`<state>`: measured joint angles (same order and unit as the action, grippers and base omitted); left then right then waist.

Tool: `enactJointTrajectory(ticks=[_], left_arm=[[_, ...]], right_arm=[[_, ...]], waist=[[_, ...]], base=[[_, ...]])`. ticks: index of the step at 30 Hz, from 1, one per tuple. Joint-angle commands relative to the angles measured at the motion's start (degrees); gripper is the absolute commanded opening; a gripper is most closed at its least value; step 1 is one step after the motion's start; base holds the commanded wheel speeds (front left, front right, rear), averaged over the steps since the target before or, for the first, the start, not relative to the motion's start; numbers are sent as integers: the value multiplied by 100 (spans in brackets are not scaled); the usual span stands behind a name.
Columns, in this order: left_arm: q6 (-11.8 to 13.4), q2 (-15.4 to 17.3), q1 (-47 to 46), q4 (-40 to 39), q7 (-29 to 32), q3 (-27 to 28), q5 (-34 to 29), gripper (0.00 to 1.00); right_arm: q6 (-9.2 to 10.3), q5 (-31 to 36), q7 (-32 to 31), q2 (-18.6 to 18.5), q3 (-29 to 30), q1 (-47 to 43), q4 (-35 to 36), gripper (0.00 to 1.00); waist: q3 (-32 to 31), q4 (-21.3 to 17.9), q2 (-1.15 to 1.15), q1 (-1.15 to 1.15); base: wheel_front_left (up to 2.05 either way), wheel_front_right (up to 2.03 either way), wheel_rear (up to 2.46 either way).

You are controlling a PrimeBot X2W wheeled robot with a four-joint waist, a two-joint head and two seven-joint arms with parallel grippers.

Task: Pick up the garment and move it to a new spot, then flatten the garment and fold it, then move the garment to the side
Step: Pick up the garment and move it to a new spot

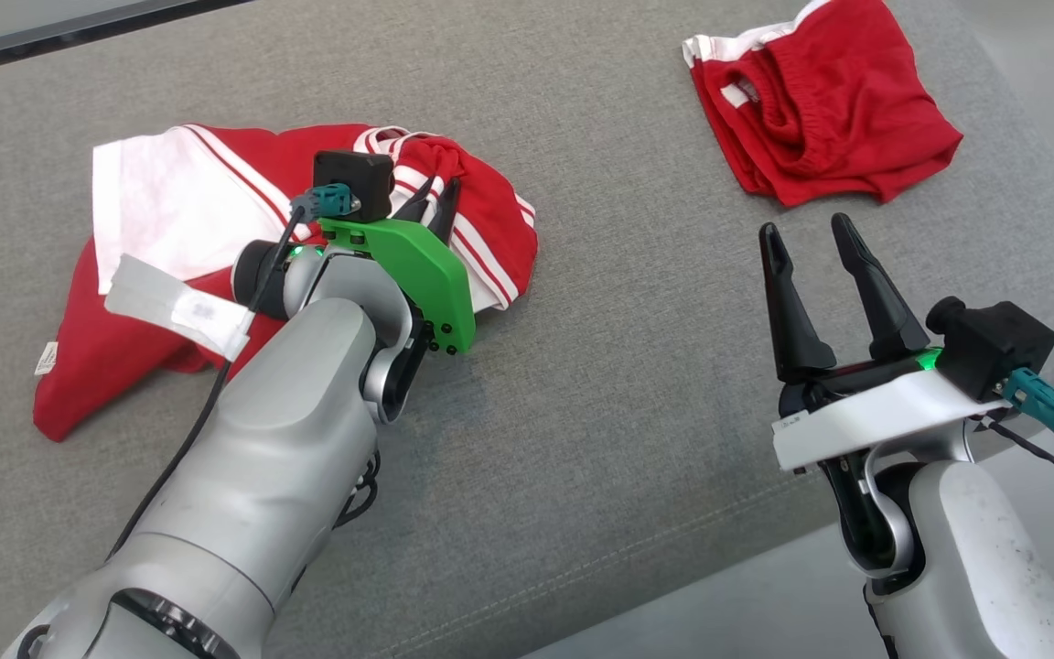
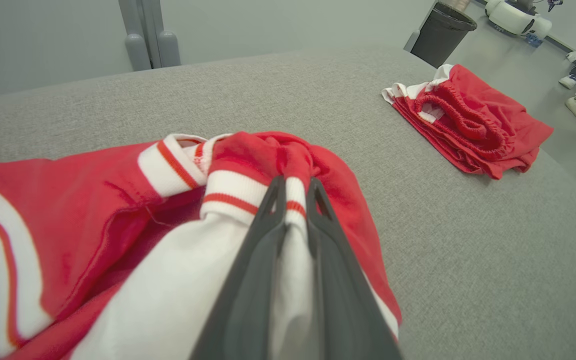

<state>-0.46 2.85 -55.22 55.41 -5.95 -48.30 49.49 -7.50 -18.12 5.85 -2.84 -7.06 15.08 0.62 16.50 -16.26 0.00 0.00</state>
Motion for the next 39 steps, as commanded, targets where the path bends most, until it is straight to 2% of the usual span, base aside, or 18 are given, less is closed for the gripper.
enactJointTrajectory(ticks=[1,5,6,7,8,9,14,22,30,34,39], left_arm=[[45,10,-16,-39,-73,-55,67,0],[158,11,-14,-32,-187,-271,312,0],[177,10,-20,-24,-184,-317,368,14],[192,10,-30,-23,-205,-363,416,39],[198,10,-42,-24,-239,-420,471,92],[207,9,-48,-24,-255,-480,531,100],[170,10,-57,-104,-371,-731,680,100],[124,12,-296,-696,-720,-1234,905,100],[353,14,-378,-1350,-908,-1556,710,100],[481,16,-145,-1435,-920,-1576,478,100],[597,192,330,-1650,-924,-1220,214,100]], right_arm=[[2,-62,50,-13,-24,79,-34,100],[2,-75,104,-12,-77,114,-127,100],[2,-81,121,-12,-84,126,-152,100],[2,-82,135,-13,-86,136,-177,100],[2,-86,139,-12,-84,142,-204,100],[2,-86,150,-12,-80,144,-230,100],[2,-64,174,-13,-42,121,-308,100],[2,-7,79,-13,107,-36,-362,100],[2,-377,49,-14,115,-293,-698,100],[2,-568,83,-14,46,-355,-953,100],[2,-845,121,-16,-130,-360,-1332,100]], waist=[[112,-142,0,0],[153,-214,0,0],[161,-220,0,0],[164,-220,0,0],[164,-214,0,0],[162,-201,0,0],[106,-67,0,0],[-151,462,0,0],[-435,1255,0,0],[-556,1630,0,0],[-637,1981,0,0]], base=[[0,0,0],[0,0,0],[0,0,0],[0,0,0],[0,0,0],[0,0,0],[0,0,0],[0,0,0],[0,0,0],[0,0,0],[0,0,0]])
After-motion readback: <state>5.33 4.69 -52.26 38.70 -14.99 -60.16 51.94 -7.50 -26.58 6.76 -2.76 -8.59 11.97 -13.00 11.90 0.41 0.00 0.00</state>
